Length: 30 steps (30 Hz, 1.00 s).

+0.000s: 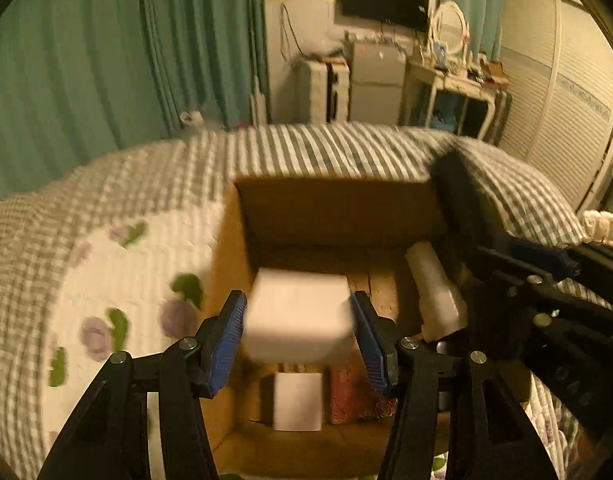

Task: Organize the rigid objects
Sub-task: 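Place the remote and charger block into the box and release both, then grasp the white-and-red bottle with the right tool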

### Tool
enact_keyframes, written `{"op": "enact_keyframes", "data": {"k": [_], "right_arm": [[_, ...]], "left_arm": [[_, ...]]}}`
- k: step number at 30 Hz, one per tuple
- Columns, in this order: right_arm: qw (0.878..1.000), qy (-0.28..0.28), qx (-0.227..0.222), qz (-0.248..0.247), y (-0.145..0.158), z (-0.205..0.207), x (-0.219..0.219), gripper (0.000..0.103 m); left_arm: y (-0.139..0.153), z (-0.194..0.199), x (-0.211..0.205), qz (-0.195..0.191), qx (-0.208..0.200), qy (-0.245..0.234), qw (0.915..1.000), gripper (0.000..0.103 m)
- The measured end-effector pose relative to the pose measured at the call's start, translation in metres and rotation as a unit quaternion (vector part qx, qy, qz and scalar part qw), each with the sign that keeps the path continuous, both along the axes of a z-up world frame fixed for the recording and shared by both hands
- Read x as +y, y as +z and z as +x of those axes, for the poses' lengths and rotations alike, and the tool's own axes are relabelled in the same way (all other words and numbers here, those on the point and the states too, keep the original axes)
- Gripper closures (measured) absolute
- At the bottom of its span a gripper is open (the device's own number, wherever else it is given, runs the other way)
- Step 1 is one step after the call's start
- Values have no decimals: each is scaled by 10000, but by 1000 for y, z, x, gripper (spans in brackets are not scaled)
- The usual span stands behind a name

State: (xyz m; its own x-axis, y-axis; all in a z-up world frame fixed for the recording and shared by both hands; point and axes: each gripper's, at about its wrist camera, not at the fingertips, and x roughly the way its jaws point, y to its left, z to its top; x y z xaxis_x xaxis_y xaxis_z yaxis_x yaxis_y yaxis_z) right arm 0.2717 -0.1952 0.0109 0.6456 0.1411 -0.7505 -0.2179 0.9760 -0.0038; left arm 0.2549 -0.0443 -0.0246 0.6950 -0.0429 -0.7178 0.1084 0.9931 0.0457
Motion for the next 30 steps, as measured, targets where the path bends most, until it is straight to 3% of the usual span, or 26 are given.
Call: {"op": "enact_keyframes", "data": {"k": [3,7,9,16,21,30], "right_arm": [[9996,-169,-243,-3,28,-14,-5,53],[9986,-252,-459,36,67,-42,-13,48],[9976,-312,-615,40,87,-60,-17,35],[9948,-306,-967,-35,128,-128,-16,18],[9960,-356,-816,-96,108,-159,-14,17],[9996,-219,6,156,8,-159,9,17]], "left_arm": [[28,-21,2,18,-316,45,9995,26],[62,-51,6,54,-527,5,9986,19],[76,-67,10,76,-599,-9,9982,19],[99,-119,25,306,-782,51,9965,17],[84,-144,40,318,-689,103,9971,17],[11,-148,67,51,-223,305,9993,17]]}}
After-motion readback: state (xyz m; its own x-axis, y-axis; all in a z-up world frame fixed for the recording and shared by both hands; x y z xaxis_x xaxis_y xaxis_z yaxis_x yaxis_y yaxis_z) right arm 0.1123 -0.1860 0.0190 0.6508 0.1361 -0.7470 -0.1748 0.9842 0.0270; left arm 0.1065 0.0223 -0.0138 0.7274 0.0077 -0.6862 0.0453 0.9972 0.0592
